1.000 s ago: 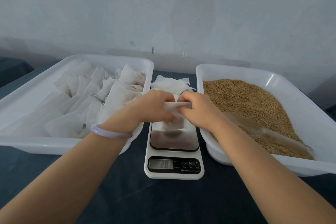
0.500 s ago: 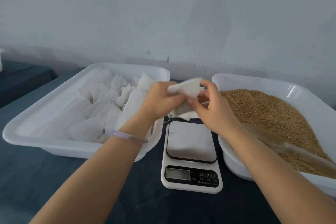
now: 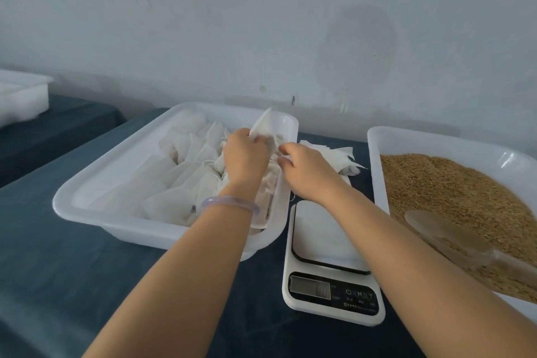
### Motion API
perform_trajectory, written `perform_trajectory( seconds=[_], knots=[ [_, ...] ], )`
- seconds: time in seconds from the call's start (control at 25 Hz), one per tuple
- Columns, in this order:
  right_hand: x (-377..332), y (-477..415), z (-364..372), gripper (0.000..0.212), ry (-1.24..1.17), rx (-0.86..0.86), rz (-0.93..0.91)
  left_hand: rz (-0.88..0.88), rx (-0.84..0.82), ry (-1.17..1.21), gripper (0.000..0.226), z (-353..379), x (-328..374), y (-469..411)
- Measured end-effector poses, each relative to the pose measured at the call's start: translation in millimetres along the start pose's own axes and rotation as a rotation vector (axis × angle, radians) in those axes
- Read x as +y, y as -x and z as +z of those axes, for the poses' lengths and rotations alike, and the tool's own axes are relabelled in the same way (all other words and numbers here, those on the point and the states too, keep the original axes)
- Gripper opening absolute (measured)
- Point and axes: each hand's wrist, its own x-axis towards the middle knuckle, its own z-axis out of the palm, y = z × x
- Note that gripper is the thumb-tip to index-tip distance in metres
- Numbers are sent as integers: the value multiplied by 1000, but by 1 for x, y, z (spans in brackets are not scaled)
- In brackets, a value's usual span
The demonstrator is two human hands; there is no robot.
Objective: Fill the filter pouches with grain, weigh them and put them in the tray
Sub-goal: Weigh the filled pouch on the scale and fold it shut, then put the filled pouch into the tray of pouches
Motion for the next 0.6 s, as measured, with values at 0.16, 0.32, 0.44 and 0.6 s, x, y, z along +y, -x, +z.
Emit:
perform_trajectory(
  seconds=[0.16, 0.32, 0.44, 0.6],
  knots=[
    [-9, -15, 11, 27, 116, -119, 21, -128, -146, 133, 17, 14, -5, -10],
    [-11, -21, 22, 48, 297, -197, 25, -290, -226, 276, 23, 23, -10, -25],
    [-11, -24, 23, 52, 415, -321, 51, -393, -248, 377, 13, 24, -16, -26],
    [-12, -26, 23, 44, 460, -409, 79, -399, -196, 349, 16, 21, -22, -28]
  ],
)
